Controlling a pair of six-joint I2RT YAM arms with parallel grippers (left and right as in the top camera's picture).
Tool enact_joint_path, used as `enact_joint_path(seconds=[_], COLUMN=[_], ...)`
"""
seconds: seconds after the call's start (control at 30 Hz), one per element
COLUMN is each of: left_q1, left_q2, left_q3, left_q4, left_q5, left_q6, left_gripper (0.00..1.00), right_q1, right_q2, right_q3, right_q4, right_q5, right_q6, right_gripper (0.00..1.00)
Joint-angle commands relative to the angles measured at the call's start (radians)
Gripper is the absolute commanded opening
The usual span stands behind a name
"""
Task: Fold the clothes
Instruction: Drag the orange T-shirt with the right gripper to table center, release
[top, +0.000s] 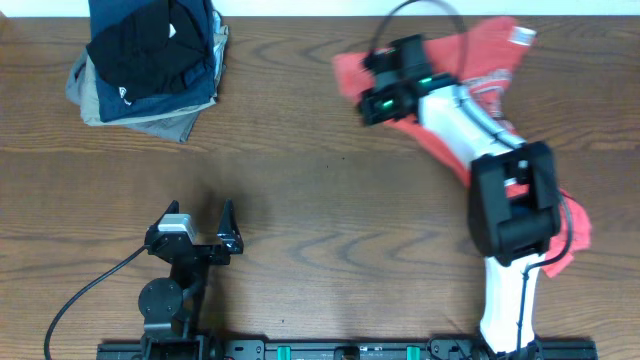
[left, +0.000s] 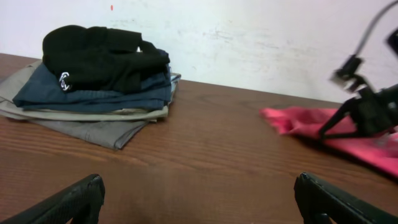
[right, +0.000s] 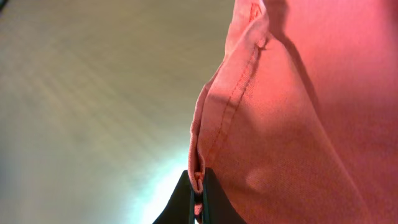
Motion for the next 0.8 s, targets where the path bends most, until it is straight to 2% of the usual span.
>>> enact_joint_path(seconds=[0.0, 0.2, 0.4, 0.57, 0.77], left_q1=[0.004, 0.004, 0.004, 0.004, 0.004], left_q2=[-0.007, -0.007, -0.007, -0.007, -0.007], left_q3=[-0.018, -0.018, -0.018, -0.018, -0.018], left_q4=[-0.032, -0.032, -0.032, -0.032, -0.032], left_q5=[0.014, 0.014, 0.014, 0.014, 0.014], left_q6=[0.017, 0.017, 0.017, 0.017, 0.017], left_gripper=[0.98, 0.98, 0.98, 0.98, 0.98], right_q1=[0.121, 0.256, 0.317, 0.356, 0.426], right_q2=[-0.027, -0.027, -0.027, -0.027, -0.027], right_q3=[0.021, 0.021, 0.021, 0.021, 0.021], right_q4=[-0.038, -0.15, -0.268, -0.36, -0.415], right_q5=[-0.067, -0.079, -0.315, -0.442, -0.394], right_q6=[0.042, 0.114, 0.11, 0.045, 0.016], right_gripper=[0.01, 0.01, 0.01, 0.01, 0.01])
